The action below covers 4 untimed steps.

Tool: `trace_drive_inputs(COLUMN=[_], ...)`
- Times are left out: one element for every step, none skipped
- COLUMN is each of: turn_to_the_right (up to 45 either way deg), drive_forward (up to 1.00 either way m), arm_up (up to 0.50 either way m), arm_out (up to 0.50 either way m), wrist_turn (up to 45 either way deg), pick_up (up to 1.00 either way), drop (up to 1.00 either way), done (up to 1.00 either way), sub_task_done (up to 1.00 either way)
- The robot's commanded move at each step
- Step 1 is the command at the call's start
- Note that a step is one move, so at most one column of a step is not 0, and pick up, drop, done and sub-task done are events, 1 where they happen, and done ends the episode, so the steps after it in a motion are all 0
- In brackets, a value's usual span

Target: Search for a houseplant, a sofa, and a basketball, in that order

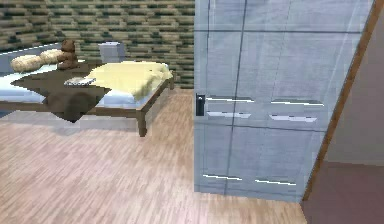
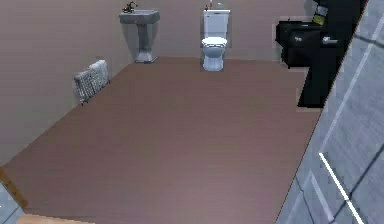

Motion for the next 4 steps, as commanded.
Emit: trace_drive_inputs(turn_to_the_right=[0.0,-45.0,-39.0,0.0], drive_forward=[0.05,0.00,0.00,1.00], arm_up=[0.00,0.00,0.00,0.00], arm_out=[0.00,0.00,0.00,0.00], wrist_turn=[0.0,0.0,0.0,0.0], pick_up=[0.00,0.00,0.00,0.00], drop=[0.00,0.00,0.00,0.00], done=[0.00,0.00,0.00,0.00], sub_task_done=[0.00,0.00,0.00,0.00])
